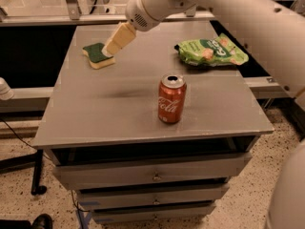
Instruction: Move sponge near green rice chip bag
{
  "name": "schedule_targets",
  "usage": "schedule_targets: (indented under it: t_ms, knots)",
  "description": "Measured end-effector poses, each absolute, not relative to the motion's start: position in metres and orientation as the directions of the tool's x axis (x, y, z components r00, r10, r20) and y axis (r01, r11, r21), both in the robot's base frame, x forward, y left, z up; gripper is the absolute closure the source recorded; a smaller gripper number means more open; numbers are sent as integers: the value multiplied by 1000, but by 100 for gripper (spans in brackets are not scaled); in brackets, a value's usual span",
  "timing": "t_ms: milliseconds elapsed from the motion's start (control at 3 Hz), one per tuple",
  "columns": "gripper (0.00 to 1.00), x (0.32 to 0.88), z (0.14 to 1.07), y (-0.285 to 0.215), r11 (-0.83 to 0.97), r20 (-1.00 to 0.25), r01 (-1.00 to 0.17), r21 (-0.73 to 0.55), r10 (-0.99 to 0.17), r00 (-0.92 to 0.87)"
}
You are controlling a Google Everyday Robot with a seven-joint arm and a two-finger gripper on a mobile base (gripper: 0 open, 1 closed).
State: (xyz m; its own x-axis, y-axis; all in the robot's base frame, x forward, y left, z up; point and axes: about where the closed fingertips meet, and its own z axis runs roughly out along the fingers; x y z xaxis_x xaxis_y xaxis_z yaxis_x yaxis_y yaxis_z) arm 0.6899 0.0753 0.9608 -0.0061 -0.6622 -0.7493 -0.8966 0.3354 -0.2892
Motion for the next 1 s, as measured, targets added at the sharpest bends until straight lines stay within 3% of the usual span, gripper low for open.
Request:
schedule_targets:
  t_ms: [1000]
  knots:
    - [0,737,868,138,295,-650,-937,-188,-753,-106]
